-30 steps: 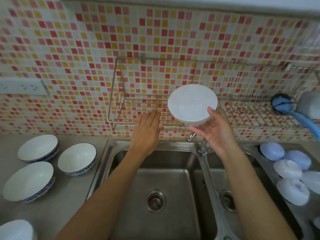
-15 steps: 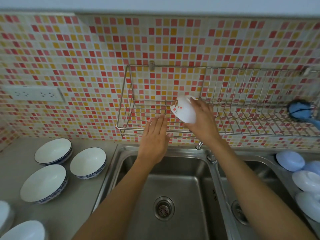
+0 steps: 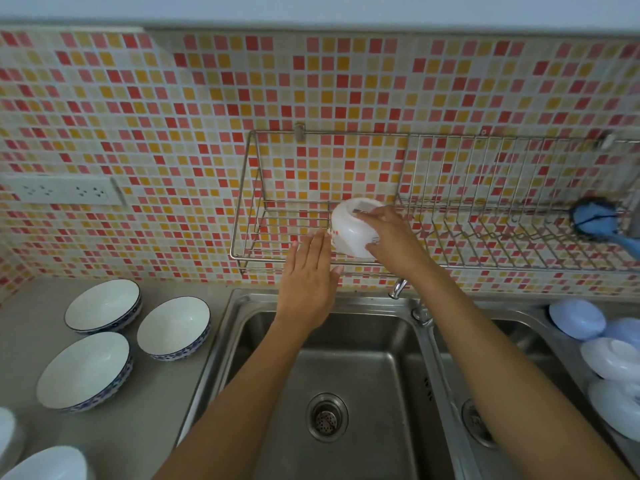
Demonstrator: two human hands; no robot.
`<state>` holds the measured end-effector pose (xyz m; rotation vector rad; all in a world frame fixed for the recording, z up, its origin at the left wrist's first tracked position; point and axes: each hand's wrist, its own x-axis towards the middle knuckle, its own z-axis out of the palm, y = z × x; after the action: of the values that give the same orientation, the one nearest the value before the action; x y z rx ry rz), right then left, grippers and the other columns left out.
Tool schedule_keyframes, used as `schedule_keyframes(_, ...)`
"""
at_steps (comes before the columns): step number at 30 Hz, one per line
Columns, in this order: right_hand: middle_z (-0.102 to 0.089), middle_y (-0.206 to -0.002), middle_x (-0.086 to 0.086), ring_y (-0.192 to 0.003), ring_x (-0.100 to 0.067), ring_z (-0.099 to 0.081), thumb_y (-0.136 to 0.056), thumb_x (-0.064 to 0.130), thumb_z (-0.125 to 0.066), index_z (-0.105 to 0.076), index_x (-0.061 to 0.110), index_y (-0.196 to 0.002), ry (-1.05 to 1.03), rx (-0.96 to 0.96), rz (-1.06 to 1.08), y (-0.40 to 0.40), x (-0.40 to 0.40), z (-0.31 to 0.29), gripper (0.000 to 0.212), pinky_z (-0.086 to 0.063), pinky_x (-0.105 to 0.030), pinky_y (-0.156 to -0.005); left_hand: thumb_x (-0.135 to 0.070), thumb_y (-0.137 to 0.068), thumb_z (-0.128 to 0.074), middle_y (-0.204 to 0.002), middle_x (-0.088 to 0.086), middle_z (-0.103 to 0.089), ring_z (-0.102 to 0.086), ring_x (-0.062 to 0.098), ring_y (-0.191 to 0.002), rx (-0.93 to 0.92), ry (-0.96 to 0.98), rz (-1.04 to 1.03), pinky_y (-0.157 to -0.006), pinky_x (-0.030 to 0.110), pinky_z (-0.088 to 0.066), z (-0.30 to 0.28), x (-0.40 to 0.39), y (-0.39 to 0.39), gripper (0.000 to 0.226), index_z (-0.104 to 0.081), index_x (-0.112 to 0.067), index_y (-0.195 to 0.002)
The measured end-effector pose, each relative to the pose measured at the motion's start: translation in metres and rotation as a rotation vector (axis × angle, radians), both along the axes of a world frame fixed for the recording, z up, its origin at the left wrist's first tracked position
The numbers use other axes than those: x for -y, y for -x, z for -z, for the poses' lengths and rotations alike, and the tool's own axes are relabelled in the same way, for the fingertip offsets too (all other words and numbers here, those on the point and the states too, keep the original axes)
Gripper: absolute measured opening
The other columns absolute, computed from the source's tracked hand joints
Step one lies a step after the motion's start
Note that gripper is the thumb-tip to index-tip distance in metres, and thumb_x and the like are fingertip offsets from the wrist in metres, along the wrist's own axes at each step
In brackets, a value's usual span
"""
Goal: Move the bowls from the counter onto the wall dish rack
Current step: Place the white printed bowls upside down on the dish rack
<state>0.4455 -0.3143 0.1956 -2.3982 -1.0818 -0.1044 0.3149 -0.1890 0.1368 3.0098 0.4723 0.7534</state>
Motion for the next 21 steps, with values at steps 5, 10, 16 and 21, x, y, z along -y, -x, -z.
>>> schedule_keyframes(5,-0.043,-0.151,-0.008,-0.14,-0.026,-0.038,-0.101,0.033,-0.041,-0.043,0.016,-0.145,0.011,0.263,0.09,0.013,0.005,0.018,0.047,-0.035,-0.044,-0.112,-0.043,-0.1,-0.017,-0.155,0.009,-0.025,-0.018,0.026,-0.145,-0.008,0.003,-0.01,-0.118,0.041,-0.002,-0.001,0.002,0.0,0.058,-0.02,-0.009,-0.147)
schedule_keyframes(10,-0.041,-0.152,-0.011,-0.142,-0.026,-0.036,-0.104,0.044,-0.017,-0.039,0.011,-0.147,0.168,0.449,0.115,0.03,0.01,0.039,0.058,-0.022,-0.046,-0.118,-0.044,-0.099,-0.011,-0.157,0.009,-0.021,-0.014,0.025,-0.146,-0.015,0.018,-0.007,-0.119,0.042,-0.003,-0.001,0.002,0.002,0.06,-0.016,-0.01,-0.148)
schedule_keyframes(16,0.009,-0.164,-0.001,-0.151,-0.024,0.004,-0.099,0.058,-0.012,0.003,0.023,-0.155,0.35,0.109,0.12,0.02,-0.003,0.024,0.068,-0.003,-0.053,-0.12,-0.044,-0.1,-0.016,-0.158,0.007,-0.018,-0.011,0.024,-0.146,-0.021,0.012,-0.029,-0.117,0.04,0.005,0.002,0.003,-0.001,0.058,-0.014,-0.012,-0.149)
schedule_keyframes(21,0.001,-0.165,-0.004,-0.151,-0.028,-0.002,-0.099,0.057,-0.013,-0.005,0.02,-0.155,0.314,0.216,0.174,0.02,-0.002,0.029,0.068,-0.006,-0.052,-0.12,-0.043,-0.101,-0.018,-0.159,0.007,-0.015,-0.006,0.024,-0.147,-0.037,0.027,-0.021,-0.116,0.039,0.007,0.002,0.004,0.001,0.058,-0.011,-0.012,-0.149)
